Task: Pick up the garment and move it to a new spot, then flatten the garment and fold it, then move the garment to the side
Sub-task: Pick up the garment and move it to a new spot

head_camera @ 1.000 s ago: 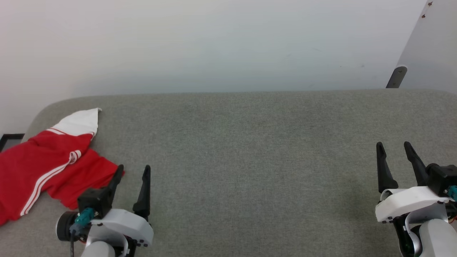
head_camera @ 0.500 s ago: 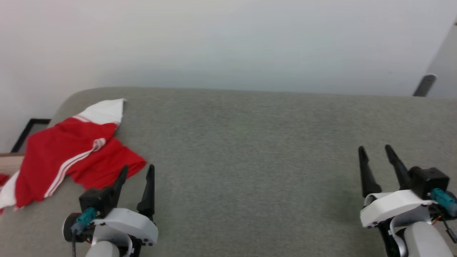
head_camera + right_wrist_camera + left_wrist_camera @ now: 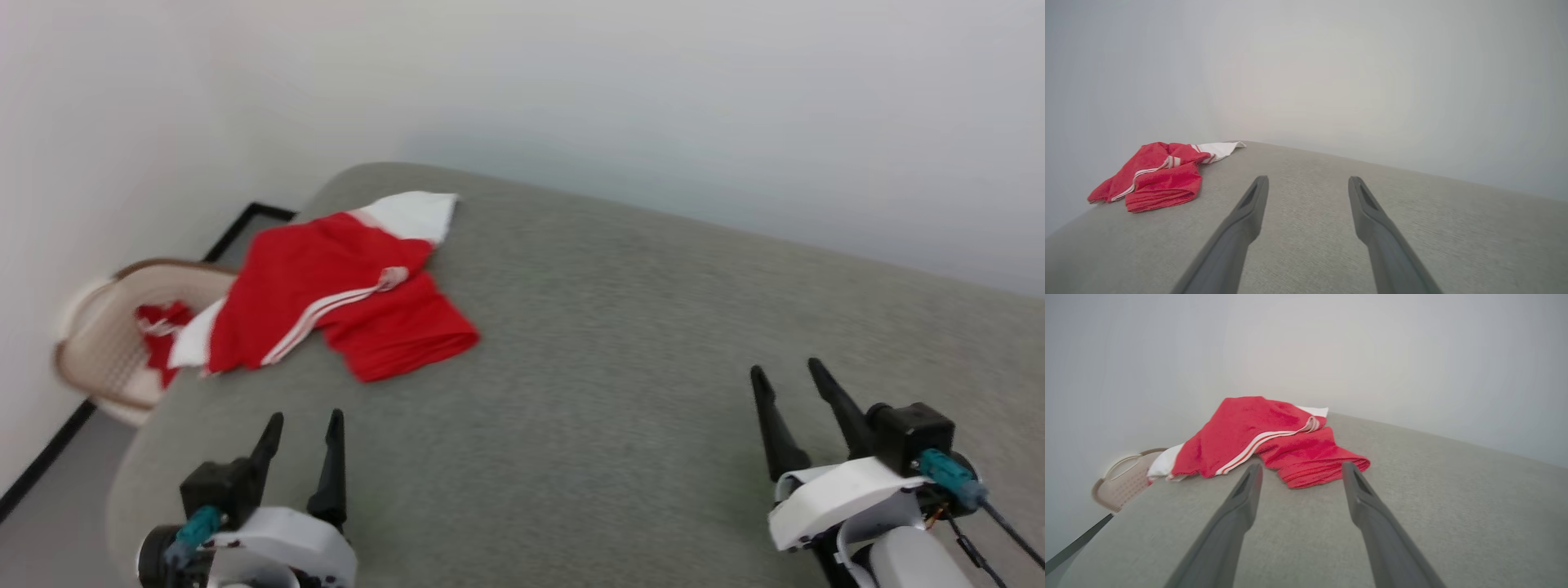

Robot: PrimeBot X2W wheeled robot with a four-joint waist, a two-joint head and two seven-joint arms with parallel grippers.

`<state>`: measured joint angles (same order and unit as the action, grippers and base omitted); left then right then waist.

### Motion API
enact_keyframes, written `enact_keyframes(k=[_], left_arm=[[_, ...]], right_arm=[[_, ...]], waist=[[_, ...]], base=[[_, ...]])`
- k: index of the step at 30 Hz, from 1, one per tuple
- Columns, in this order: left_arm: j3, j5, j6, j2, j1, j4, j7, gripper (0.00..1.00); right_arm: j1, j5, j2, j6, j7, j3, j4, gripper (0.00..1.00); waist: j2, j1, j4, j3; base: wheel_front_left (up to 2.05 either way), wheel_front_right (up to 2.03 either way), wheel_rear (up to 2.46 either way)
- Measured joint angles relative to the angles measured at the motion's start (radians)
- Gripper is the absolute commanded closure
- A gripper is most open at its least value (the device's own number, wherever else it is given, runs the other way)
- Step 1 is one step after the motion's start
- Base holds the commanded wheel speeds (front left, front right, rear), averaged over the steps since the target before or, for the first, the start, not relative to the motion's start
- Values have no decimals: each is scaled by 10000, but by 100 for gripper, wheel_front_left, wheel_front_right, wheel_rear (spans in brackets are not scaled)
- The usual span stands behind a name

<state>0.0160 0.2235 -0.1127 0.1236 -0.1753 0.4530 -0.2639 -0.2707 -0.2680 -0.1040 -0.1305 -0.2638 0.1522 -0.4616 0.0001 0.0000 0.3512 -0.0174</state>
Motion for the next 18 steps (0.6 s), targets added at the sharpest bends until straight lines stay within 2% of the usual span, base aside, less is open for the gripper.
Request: enact_keyframes(k=[9,14,18], left_arm=[[1022,194,439,-240,897,-1003,0,0],[1528,282,598,-443,1488,-1626,0,0],[1724,305,600,-550,1816,-1931,0,0]], right_arm=[[-1011,-364,244,-2,-2,1607,-489,0],[-1557,-723,318,-2,-2,2522,-842,0],[-1747,-961,341,-2,0,2882,-984,0]], waist=[[0,0,1483,112],[0,1,1812,387],[0,1,1916,511]], base=[[0,0,0],[0,0,0],[0,0,0]])
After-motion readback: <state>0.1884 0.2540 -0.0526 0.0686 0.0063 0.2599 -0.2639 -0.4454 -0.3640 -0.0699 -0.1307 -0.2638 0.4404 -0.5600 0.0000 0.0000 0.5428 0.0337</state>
